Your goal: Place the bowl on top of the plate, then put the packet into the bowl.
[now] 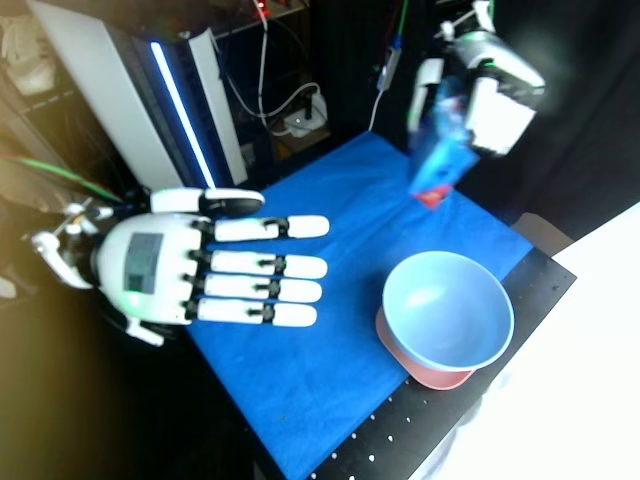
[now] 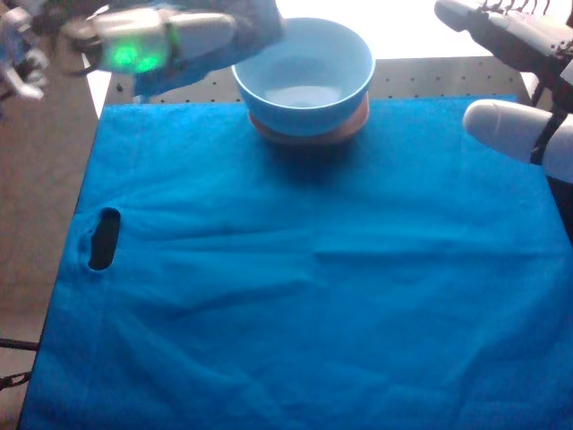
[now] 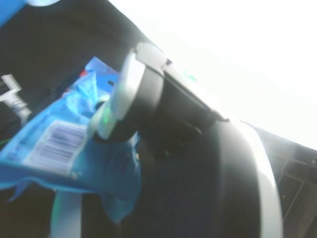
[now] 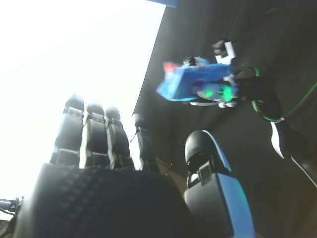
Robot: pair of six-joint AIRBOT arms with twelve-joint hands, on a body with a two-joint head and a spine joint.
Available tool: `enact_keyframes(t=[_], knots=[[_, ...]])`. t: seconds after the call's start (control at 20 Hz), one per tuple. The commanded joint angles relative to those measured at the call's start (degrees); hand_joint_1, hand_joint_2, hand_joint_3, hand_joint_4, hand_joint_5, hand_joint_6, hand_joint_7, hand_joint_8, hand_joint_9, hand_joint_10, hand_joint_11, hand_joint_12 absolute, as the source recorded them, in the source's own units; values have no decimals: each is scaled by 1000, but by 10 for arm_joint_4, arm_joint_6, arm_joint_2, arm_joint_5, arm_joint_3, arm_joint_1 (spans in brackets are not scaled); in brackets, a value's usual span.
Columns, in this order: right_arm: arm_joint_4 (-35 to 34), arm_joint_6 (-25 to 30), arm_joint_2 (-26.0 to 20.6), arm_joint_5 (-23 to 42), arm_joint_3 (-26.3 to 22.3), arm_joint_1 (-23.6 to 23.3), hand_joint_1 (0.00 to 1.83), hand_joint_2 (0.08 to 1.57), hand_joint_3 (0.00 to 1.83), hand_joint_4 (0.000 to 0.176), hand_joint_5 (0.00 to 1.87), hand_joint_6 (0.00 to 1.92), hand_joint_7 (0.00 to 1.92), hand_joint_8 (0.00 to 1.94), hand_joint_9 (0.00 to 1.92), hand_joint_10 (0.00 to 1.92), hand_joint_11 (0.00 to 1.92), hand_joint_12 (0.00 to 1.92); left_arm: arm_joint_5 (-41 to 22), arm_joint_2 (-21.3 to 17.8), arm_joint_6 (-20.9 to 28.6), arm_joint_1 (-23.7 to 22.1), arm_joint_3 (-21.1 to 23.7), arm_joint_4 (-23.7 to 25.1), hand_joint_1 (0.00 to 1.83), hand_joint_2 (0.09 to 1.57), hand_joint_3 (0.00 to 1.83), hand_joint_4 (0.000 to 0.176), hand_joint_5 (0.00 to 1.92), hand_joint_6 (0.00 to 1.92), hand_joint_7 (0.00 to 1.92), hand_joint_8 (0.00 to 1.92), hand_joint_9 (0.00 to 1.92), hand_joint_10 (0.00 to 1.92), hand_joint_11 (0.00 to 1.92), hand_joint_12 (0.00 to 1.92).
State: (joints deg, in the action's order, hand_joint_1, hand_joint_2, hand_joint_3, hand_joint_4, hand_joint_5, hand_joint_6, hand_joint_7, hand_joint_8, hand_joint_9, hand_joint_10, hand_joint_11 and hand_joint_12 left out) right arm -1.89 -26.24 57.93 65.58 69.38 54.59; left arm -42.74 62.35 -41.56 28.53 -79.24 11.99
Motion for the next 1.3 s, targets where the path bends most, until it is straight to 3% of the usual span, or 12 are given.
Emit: enact_keyframes(t=[0.0,0.15,0.25,0.3,0.35,0.45,0.55,0.6,0.9,1.0,1.15,1.25], knots=[[-14,2,0,70,2,-1,0,1343,3,92,0,0,0,0,0,0,0,0,-26,14,3,-28,-10,3,630,1377,0,0,972,1147,1146,1604,1205,1754,1166,1906],[-18,2,7,70,7,2,0,1332,0,112,4,2,0,0,0,0,0,0,29,63,3,-71,-57,17,636,1374,0,0,979,1237,1179,1498,1260,1700,1207,1920],[-18,2,9,70,11,2,0,1343,2,100,15,6,0,0,0,0,0,0,60,94,3,-80,-91,15,665,1352,0,0,1015,1046,1170,1504,1279,1782,1275,1921],[-18,2,9,70,11,2,0,1347,4,80,8,2,0,0,0,0,0,0,75,105,2,-84,-104,15,709,1348,0,0,986,1028,1150,1660,1294,1892,1335,1921],[-18,2,9,70,11,2,0,1342,1,79,1,0,0,0,0,0,0,0,92,117,1,-87,-117,15,717,1343,0,0,951,1285,1176,1869,1368,1915,1420,1921],[-18,2,9,70,13,2,0,1355,7,86,0,0,0,0,0,0,0,0,121,136,-5,-90,-139,15,781,1309,0,0,986,1085,1215,1747,1375,1921,1414,1921],[-18,2,11,70,15,2,0,1357,6,96,0,0,0,0,0,0,0,0,145,149,-18,-91,-152,15,652,1276,0,0,1040,782,1252,1313,1338,1664,1292,1921],[-18,2,13,70,16,2,0,1368,11,83,0,0,0,0,0,0,0,0,157,159,-27,-94,-161,15,657,1237,0,0,1061,910,1255,1479,1339,1782,1328,1921],[-18,2,19,70,21,3,0,1350,0,136,0,0,0,0,0,0,5,2,191,189,-29,-102,-193,17,610,1188,0,0,918,1101,1134,1898,1312,1921,1356,1921],[-18,2,19,70,22,3,0,1360,2,130,0,0,0,0,0,0,0,0,204,195,-29,-108,-200,26,618,1180,0,0,892,1073,1119,1920,1297,1921,1333,1921],[-18,2,21,70,22,3,0,1346,0,117,0,0,0,0,7,2,34,15,208,195,-46,-112,-195,34,499,1143,0,7,732,691,809,1479,932,1752,1044,1921],[-18,2,21,70,22,4,0,1360,4,120,0,0,0,0,1,0,14,6,210,191,-62,-111,-187,34,372,1114,0,47,596,132,689,591,754,1074,797,1525]])
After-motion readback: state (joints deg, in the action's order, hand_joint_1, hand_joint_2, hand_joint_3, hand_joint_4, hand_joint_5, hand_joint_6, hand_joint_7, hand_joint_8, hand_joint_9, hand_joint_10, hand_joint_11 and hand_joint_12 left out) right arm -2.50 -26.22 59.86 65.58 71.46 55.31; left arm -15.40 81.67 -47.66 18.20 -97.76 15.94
